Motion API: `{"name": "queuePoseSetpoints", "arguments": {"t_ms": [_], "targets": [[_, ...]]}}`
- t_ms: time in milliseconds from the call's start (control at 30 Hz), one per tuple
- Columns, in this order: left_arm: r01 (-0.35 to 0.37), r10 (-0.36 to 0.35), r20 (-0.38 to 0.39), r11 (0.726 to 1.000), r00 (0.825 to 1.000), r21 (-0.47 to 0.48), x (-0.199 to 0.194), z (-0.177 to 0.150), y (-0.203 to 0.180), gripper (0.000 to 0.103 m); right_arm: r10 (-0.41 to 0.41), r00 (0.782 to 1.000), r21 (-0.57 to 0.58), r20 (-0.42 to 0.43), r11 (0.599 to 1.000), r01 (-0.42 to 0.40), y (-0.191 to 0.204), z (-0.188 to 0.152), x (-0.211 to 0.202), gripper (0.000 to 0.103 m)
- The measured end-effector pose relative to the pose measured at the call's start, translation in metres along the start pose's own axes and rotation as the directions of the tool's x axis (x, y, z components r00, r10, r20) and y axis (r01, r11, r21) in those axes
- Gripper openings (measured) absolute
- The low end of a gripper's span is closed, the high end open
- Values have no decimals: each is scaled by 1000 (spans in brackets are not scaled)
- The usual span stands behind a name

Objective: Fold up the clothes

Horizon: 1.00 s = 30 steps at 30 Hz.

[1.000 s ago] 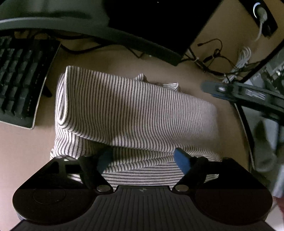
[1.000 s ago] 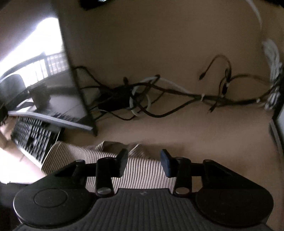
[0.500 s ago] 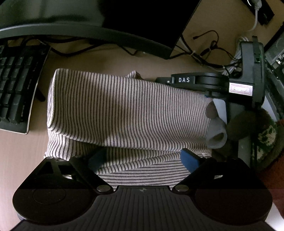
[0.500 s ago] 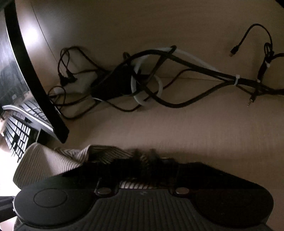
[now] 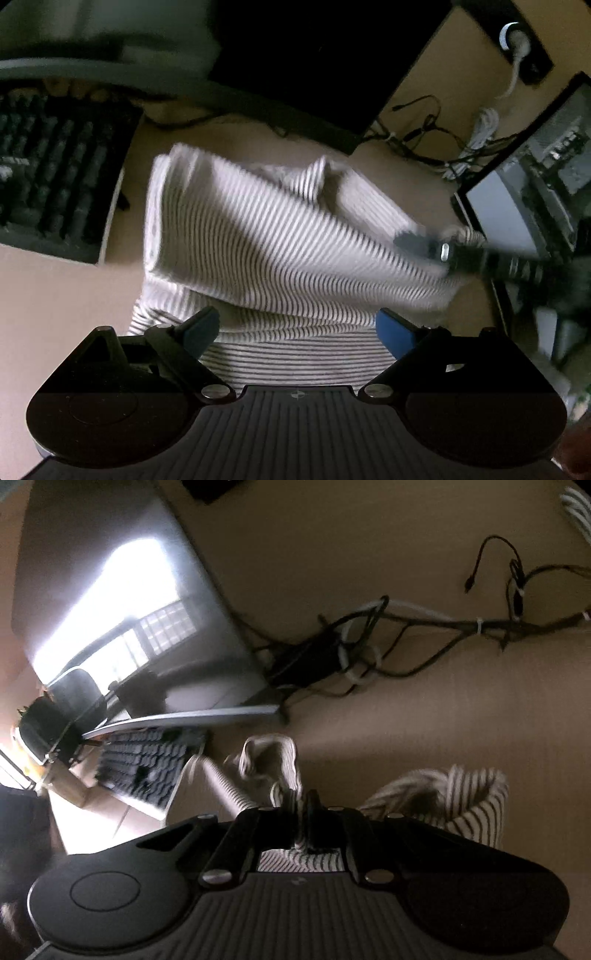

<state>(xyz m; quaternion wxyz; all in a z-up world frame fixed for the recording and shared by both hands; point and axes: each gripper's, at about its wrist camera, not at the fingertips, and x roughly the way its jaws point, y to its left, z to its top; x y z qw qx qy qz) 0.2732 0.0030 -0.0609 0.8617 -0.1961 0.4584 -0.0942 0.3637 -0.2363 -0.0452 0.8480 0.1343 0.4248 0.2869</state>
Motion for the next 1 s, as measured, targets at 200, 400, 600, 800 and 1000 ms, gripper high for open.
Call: {"name": "queuePoseSetpoints", "arguments": {"t_ms": [200, 400, 600, 800, 1000], "targets": [[25, -37, 94, 992, 995, 123, -28, 23, -21, 95, -34, 999, 57, -36, 998, 36, 1, -43, -3, 5], [-17, -17, 138, 969, 990, 247, -20, 48, -53, 96, -50, 999, 90, 2, 995, 50, -1, -55, 0, 4], [-142, 124, 75, 923, 990, 357, 33, 39, -78, 96, -69, 997, 56, 20, 996, 68, 11, -62, -7, 5], [-227, 230, 25, 927, 973, 298, 49, 18, -54, 57, -74, 997, 36, 12, 997, 74, 11, -60, -4, 5], [-168, 167, 21, 968, 986, 186, 37, -9, -34, 44, -97, 995, -30, -12, 995, 97, 19, -58, -2, 5]]}}
